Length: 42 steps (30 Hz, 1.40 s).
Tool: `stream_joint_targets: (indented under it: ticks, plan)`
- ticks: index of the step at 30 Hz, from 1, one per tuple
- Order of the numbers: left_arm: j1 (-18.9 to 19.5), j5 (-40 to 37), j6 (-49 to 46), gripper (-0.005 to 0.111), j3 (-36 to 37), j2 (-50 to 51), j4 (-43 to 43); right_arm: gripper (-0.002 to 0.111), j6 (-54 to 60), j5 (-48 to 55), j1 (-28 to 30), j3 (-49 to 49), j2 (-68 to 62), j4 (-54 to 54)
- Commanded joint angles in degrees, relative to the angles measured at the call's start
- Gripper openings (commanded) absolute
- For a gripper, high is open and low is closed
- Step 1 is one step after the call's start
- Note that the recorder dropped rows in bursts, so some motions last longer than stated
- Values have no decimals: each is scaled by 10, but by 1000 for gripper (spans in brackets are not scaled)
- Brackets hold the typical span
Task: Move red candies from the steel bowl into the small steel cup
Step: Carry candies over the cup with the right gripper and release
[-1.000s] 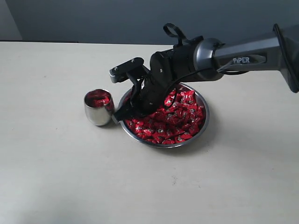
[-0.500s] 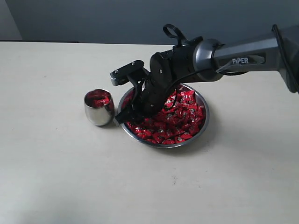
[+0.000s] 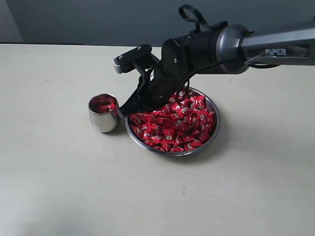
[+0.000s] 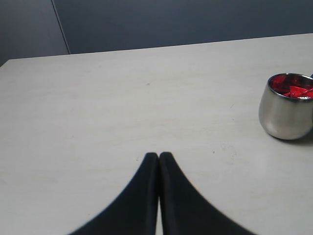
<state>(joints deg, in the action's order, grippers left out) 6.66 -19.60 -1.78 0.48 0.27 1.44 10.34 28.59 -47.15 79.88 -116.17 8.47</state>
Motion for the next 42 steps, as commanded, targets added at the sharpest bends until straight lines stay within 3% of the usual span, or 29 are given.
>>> stream_joint_targets:
  ticks: [1,11,21,23,27,29,35,42]
  plan:
    - [-5,3,1,0,-5,-3,1,0,1,9,0,-1,30,-5]
    - [-5,3,1,0,-5,-3,1,0,7,-71,-39,4,36,46]
    - [-5,3,1,0,-5,-3,1,2,17,-2,-55,95,-34,46]
    - [-5,3,1,0,-5,-3,1,9,17,3,-55,100,-37,44]
    - [-5,3,1,0,-5,-3,1,40,17,13,-55,108,-37,43]
    - [-5,3,1,0,-5,-3,1,46,17,14,-55,112,-37,33]
    - [-5,3,1,0,-5,-3,1,28,2,57,-50,114,-11,-5]
    - [-5,3,1,0,-5,-3,1,26,-35,146,-11,94,9,-48]
